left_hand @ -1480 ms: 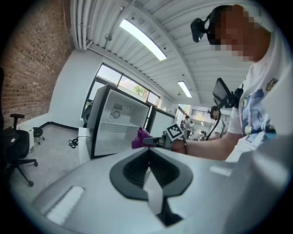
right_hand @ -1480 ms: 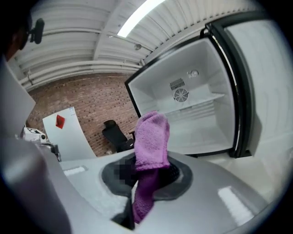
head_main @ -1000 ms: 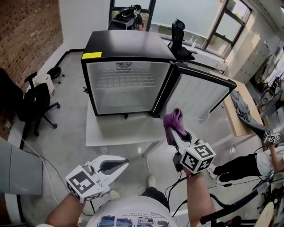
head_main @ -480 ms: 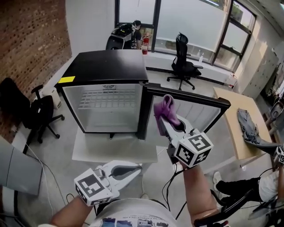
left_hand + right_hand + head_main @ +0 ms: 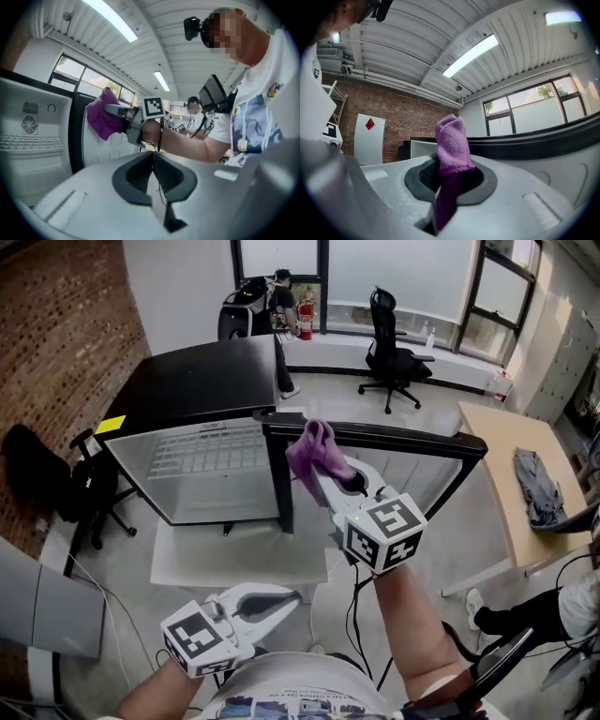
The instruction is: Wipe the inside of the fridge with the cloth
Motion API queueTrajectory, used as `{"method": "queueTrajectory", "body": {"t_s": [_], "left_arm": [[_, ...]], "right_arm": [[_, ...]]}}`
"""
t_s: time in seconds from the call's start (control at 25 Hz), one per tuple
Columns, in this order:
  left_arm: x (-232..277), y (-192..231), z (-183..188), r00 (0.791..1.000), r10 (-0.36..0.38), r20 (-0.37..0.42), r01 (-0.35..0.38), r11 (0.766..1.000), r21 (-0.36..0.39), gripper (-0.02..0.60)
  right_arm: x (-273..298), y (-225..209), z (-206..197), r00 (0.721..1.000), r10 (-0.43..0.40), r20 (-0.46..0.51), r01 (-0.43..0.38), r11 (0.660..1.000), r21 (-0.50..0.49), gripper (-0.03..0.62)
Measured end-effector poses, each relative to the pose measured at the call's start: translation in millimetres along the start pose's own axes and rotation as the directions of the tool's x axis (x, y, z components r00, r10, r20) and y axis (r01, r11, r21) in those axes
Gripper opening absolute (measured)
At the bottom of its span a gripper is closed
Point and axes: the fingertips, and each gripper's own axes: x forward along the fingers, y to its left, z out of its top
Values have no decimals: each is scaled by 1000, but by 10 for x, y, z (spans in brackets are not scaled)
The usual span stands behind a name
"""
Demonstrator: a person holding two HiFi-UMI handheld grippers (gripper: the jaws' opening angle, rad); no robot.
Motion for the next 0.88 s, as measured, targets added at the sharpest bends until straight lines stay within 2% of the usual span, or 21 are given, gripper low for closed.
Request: {"method": "queueTrajectory", "body": {"t_s": [0.08, 0.2, 0.28, 0.4, 0.88], "left_arm": [[62, 0, 31, 1000, -17, 6, 17, 1000, 3, 6], [157, -94, 122, 996, -85, 39, 85, 996, -18, 6], [201, -157, 165, 993, -113, 40, 113, 994, 6, 6], [268, -186, 131, 993, -117, 9, 117, 992, 44, 6], [564, -448, 127, 982, -189, 9, 188, 982, 24, 6]], "right_arm": [[-70, -122, -28, 1000, -29, -13, 28, 1000, -13, 52], [-223, -345, -46, 996, -84, -22, 83, 996, -17, 52], [-336, -480, -55, 992, -125, -23, 125, 992, -21, 52], [-503, -638, -82, 984, -175, -31, 174, 984, -27, 52], [-1283, -1214, -75, 934, -348, -76, 341, 936, -91, 52]]}}
